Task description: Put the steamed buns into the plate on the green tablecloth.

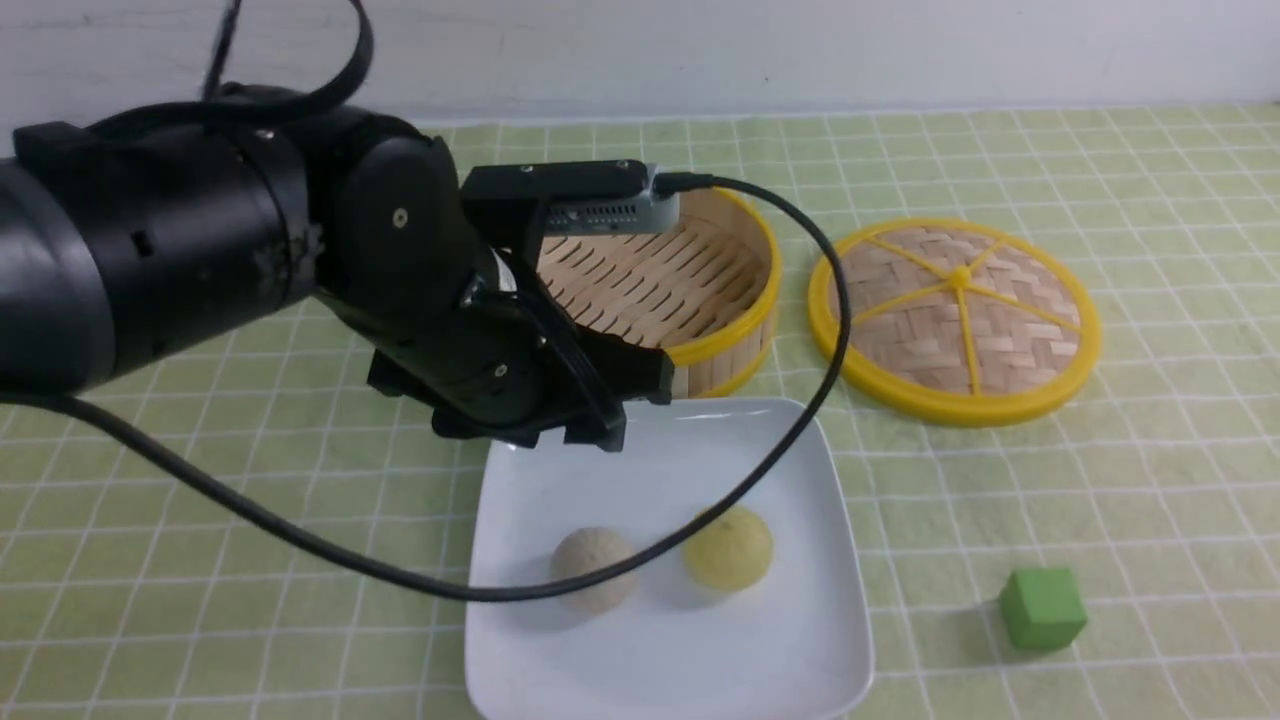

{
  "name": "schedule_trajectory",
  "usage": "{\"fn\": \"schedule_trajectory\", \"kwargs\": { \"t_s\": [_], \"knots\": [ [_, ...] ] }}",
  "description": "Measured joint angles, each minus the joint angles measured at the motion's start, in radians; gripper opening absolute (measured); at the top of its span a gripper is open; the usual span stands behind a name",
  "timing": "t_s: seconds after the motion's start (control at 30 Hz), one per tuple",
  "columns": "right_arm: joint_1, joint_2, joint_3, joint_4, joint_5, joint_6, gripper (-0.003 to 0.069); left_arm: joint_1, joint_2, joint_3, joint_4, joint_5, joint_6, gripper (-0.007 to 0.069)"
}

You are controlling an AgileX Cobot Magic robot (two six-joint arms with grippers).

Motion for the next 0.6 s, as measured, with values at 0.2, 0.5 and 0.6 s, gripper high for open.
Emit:
{"fn": "schedule_trajectory", "kwargs": {
  "t_s": [0.2,0.5,0.6],
  "knots": [
    [0.000,-0.072,0.179,0.028,-0.217,0.036,-0.0015,0.000,0.000,0.000,0.002,-0.005,0.049,0.0121],
    [0.000,-0.072,0.201,0.253,-0.258,-0.210,-0.0013,0.000,0.000,0.000,0.004,-0.008,0.094,0.0002],
    [0.000,-0.072,0.201,0.249,-0.281,-0.264,-0.0011,0.000,0.000,0.000,0.004,-0.008,0.096,0.0002]
  ]
}}
